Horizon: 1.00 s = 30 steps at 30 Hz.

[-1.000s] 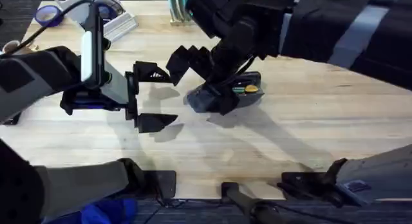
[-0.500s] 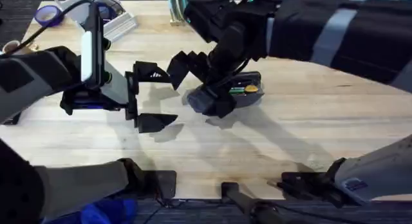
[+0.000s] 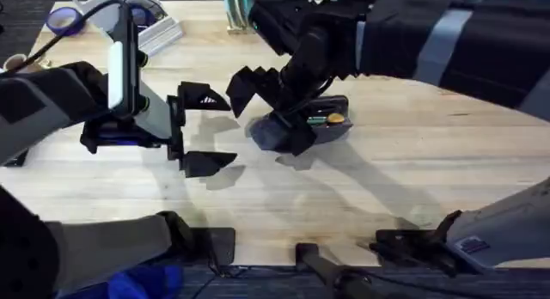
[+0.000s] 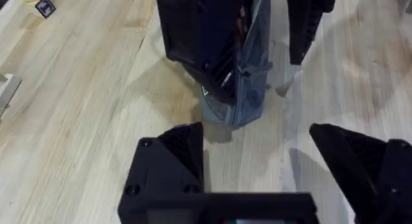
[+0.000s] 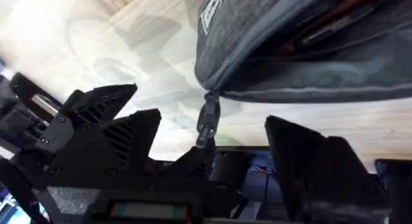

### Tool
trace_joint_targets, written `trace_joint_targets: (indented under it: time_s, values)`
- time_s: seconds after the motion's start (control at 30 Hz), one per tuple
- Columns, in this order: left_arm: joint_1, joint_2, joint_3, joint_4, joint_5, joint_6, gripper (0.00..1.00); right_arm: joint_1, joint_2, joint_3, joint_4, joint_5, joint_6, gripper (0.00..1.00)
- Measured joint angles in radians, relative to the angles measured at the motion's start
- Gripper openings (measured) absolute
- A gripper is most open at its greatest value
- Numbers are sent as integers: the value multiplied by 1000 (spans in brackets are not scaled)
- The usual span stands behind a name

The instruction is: Unzip the bag, pick up the pens from the table one at a time and place them inside, then zip the bag closed.

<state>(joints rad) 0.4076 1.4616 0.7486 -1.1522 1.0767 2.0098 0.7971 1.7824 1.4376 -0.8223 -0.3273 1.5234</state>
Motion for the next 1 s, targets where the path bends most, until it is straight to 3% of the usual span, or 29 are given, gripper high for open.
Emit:
trace_joint_targets:
  time_s: [1.0]
  values:
    - [0, 0, 0, 0, 0, 0, 994, -5, 0, 0, 22, 4, 28, 995]
